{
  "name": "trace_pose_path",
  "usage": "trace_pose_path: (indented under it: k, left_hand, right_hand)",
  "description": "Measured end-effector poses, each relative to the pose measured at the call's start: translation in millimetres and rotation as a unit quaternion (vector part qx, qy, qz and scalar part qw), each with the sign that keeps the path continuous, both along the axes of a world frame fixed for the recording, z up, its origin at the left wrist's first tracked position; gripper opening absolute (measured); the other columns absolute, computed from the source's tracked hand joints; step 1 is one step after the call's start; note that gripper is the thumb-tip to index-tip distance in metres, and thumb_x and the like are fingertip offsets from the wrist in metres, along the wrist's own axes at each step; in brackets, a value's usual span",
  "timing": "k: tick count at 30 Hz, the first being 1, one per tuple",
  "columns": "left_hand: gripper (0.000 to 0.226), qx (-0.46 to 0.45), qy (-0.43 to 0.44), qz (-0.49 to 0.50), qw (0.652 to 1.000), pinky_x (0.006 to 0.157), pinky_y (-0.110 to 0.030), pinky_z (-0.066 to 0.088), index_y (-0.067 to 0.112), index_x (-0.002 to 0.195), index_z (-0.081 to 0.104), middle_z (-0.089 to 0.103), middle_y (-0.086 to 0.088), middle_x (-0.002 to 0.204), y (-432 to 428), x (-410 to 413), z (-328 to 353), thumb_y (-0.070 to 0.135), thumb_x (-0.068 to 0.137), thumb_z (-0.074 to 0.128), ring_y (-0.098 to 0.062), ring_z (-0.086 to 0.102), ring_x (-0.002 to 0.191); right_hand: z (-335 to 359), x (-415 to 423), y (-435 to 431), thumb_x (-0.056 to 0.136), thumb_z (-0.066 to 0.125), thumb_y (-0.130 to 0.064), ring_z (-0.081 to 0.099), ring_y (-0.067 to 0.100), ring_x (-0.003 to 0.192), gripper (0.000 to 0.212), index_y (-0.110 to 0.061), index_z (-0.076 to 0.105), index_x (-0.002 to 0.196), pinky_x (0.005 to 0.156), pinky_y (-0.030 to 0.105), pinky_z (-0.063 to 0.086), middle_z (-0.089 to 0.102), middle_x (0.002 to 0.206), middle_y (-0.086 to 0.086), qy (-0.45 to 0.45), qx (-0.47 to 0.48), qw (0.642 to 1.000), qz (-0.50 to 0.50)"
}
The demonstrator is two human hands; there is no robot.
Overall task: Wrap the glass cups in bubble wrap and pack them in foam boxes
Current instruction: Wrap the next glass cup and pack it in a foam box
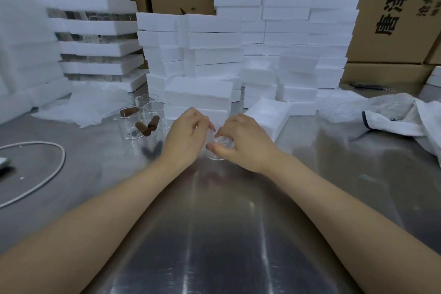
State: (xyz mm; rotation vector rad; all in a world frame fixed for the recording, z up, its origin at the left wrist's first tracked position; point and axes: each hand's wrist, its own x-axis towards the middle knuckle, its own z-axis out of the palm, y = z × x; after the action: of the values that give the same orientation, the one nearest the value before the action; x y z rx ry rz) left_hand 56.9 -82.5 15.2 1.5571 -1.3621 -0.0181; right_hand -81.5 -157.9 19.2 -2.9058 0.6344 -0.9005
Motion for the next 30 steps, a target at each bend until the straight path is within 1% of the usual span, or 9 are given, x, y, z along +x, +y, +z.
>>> trace_pose_path:
  k: [4, 7, 11, 13, 17, 20, 23, 26, 30]
  left_hand:
    - [0.029, 0.041, -0.066, 0.033, 0.996, 0.072, -0.04, 0.048, 0.028, 0.065, 0.045, 0.06, 0.003, 0.082, -2, -4, 2, 0.026, 0.094, 0.05, -0.018, 0.058, 0.075]
    - [0.03, 0.022, -0.052, 0.003, 0.998, 0.077, -0.034, 0.047, 0.028, 0.066, 0.054, 0.059, 0.006, 0.09, -1, -6, 0, 0.02, 0.094, 0.05, -0.013, 0.058, 0.081]
    - [0.021, -0.096, 0.096, -0.045, 0.99, 0.086, -0.018, 0.044, 0.026, 0.105, 0.047, 0.056, 0.011, 0.106, 1, -7, -2, 0.016, 0.089, 0.057, -0.004, 0.058, 0.097]
    - [0.03, -0.049, 0.143, -0.054, 0.987, 0.087, -0.008, 0.04, 0.025, 0.116, 0.045, 0.055, 0.012, 0.111, -1, -4, -3, 0.026, 0.088, 0.056, 0.008, 0.054, 0.097]
    - [0.045, 0.092, 0.319, -0.18, 0.926, 0.09, -0.035, 0.05, 0.008, 0.124, 0.054, 0.063, -0.007, 0.1, -3, -1, -3, 0.029, 0.084, 0.052, -0.015, 0.063, 0.083]
    - [0.039, 0.068, 0.315, -0.19, 0.928, 0.082, -0.036, 0.051, 0.015, 0.126, 0.055, 0.065, -0.012, 0.11, -5, 0, -3, 0.021, 0.088, 0.045, -0.022, 0.064, 0.091]
    - [0.022, 0.015, 0.292, -0.128, 0.948, 0.082, -0.034, 0.052, 0.019, 0.108, 0.062, 0.07, 0.0, 0.101, -6, 0, -6, 0.016, 0.101, 0.042, -0.021, 0.065, 0.097]
    - [0.017, 0.0, 0.22, -0.059, 0.974, 0.077, -0.025, 0.046, 0.03, 0.083, 0.06, 0.063, 0.02, 0.078, -7, 2, -4, 0.024, 0.095, 0.05, -0.01, 0.058, 0.083]
    - [0.019, 0.03, 0.141, -0.039, 0.989, 0.092, -0.037, 0.049, 0.03, 0.093, 0.065, 0.069, 0.007, 0.097, -4, -2, -2, 0.017, 0.093, 0.051, -0.015, 0.063, 0.097]
  right_hand:
    - [1, 3, 3, 0.086, 0.043, -0.055, 0.046, 0.019, 0.083, 0.047, -0.014, 0.057, 0.069, 0.073, 0.025, 0.028, 0.054, 0.071, -0.001, 0.033, -0.016, 0.999, -0.015]
    - [-1, -3, 9, 0.088, 0.057, -0.046, 0.05, 0.021, 0.089, 0.035, -0.014, 0.063, 0.075, 0.069, 0.033, 0.042, 0.057, 0.077, -0.002, 0.005, -0.01, 1.0, 0.023]
    - [-3, -5, 13, 0.079, 0.077, -0.028, 0.061, 0.03, 0.092, 0.02, -0.009, 0.076, 0.079, 0.057, 0.032, 0.048, 0.065, 0.084, 0.005, -0.112, -0.156, 0.981, 0.022]
    - [1, -4, 11, 0.077, 0.078, -0.023, 0.063, 0.032, 0.093, 0.015, -0.008, 0.076, 0.075, 0.057, 0.032, 0.049, 0.065, 0.085, 0.008, -0.15, -0.204, 0.967, 0.017]
    - [4, -4, 7, 0.07, 0.08, -0.007, 0.066, 0.035, 0.095, 0.009, -0.007, 0.073, 0.065, 0.055, 0.033, 0.052, 0.069, 0.089, 0.012, -0.146, -0.269, 0.951, 0.04]
    - [3, -1, 8, 0.074, 0.077, -0.008, 0.065, 0.035, 0.095, 0.003, -0.007, 0.074, 0.075, 0.058, 0.036, 0.053, 0.068, 0.099, 0.016, -0.144, -0.279, 0.947, 0.068]
    - [2, -1, 16, 0.085, 0.061, -0.02, 0.061, 0.022, 0.099, 0.024, -0.009, 0.072, 0.104, 0.075, 0.027, 0.05, 0.06, 0.113, 0.013, -0.248, -0.125, 0.955, 0.105]
    - [5, -3, 20, 0.092, 0.048, -0.022, 0.057, 0.008, 0.099, 0.032, -0.011, 0.062, 0.118, 0.08, 0.009, 0.041, 0.047, 0.119, 0.001, -0.354, 0.057, 0.929, 0.091]
    - [6, -3, 15, 0.096, 0.049, -0.033, 0.05, -0.012, 0.099, 0.028, -0.028, 0.056, 0.122, 0.08, 0.003, 0.035, 0.051, 0.121, -0.006, -0.287, 0.28, 0.914, 0.063]
